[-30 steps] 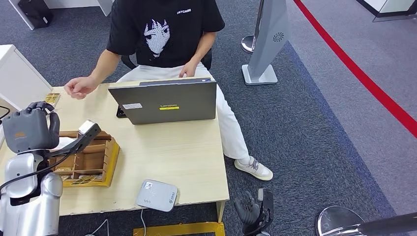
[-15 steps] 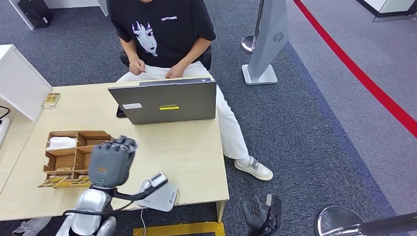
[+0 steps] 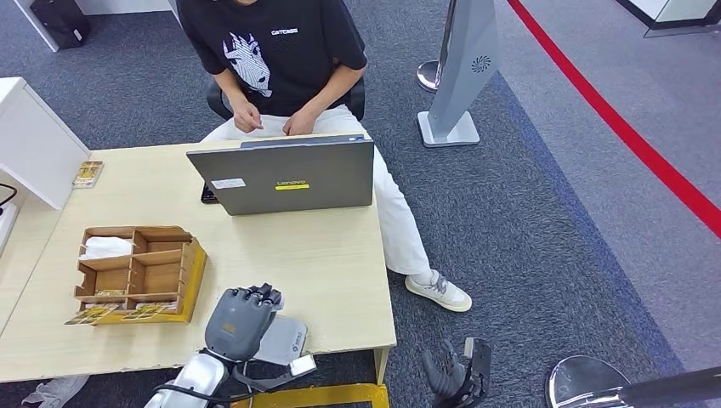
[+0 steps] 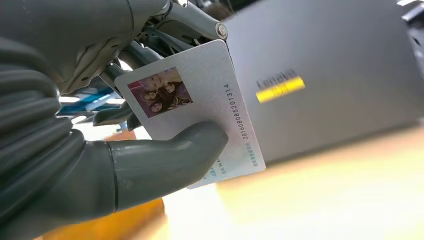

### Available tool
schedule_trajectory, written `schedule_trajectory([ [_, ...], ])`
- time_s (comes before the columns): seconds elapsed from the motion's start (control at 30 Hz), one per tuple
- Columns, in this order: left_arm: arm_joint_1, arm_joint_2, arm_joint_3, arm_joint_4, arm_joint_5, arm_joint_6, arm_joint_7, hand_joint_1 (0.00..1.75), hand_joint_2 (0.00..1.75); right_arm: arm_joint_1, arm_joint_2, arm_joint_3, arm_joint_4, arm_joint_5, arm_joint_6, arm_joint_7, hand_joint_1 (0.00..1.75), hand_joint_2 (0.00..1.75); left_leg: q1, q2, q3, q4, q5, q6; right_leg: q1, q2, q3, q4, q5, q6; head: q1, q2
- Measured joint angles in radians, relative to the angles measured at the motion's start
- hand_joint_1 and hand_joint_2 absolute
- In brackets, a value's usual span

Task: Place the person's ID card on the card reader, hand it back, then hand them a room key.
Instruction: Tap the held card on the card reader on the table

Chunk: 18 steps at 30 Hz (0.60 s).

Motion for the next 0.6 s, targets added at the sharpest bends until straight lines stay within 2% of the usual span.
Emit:
schedule_trajectory([
  [0.3, 0.002, -0.030, -0.035, 0.140, 0.000, 0.050, -0.032, 1.75, 1.75, 0.005, 0.000, -0.035, -0.001, 0.022, 0.004, -0.009, 0.00, 1.75, 0.000, 0.000, 0.000, 0.000, 0.000, 0.000, 0.000, 0.000, 0.000, 0.000, 0.000, 0.000, 0.000, 0.000],
  [0.6, 0.000, -0.030, -0.052, 0.155, 0.000, 0.065, 0.018, 1.75, 1.75, 0.012, 0.000, -0.061, -0.004, 0.042, 0.012, -0.010, 0.00, 1.75, 0.000, 0.000, 0.000, 0.000, 0.000, 0.000, 0.000, -0.001, 0.000, 0.000, 0.000, 0.000, 0.000, 0.000],
])
